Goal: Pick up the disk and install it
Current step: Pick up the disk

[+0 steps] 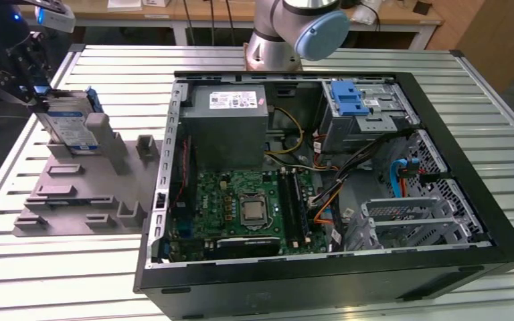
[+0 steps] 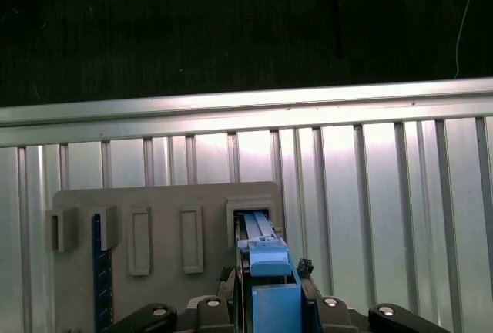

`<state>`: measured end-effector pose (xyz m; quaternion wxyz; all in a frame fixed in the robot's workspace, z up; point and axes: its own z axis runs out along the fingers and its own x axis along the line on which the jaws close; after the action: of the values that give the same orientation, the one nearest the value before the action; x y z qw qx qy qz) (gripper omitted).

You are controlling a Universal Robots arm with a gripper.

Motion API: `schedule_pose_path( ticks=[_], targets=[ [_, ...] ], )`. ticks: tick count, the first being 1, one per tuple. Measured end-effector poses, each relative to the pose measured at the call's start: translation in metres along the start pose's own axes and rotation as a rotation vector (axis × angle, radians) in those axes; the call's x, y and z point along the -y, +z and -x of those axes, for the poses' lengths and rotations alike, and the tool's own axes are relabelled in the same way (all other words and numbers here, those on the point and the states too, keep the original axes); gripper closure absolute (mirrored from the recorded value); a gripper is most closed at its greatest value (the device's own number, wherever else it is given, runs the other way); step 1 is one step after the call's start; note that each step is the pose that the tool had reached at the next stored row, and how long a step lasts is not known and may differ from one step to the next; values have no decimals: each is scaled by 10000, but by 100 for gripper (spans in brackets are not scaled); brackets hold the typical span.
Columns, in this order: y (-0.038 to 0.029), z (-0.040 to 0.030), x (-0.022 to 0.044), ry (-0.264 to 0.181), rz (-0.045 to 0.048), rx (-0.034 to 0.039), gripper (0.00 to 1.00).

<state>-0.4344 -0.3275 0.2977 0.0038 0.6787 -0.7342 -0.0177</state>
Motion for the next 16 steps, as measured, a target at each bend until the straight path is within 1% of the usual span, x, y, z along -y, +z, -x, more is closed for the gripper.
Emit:
schedule_pose_path(
  ticks=[4,5,16],
  targets=[
    [-6,1,0,0,-1,-1,56],
    [-6,1,0,0,2,-2,51],
    [36,0,1,0,0,-2,51]
  ],
)
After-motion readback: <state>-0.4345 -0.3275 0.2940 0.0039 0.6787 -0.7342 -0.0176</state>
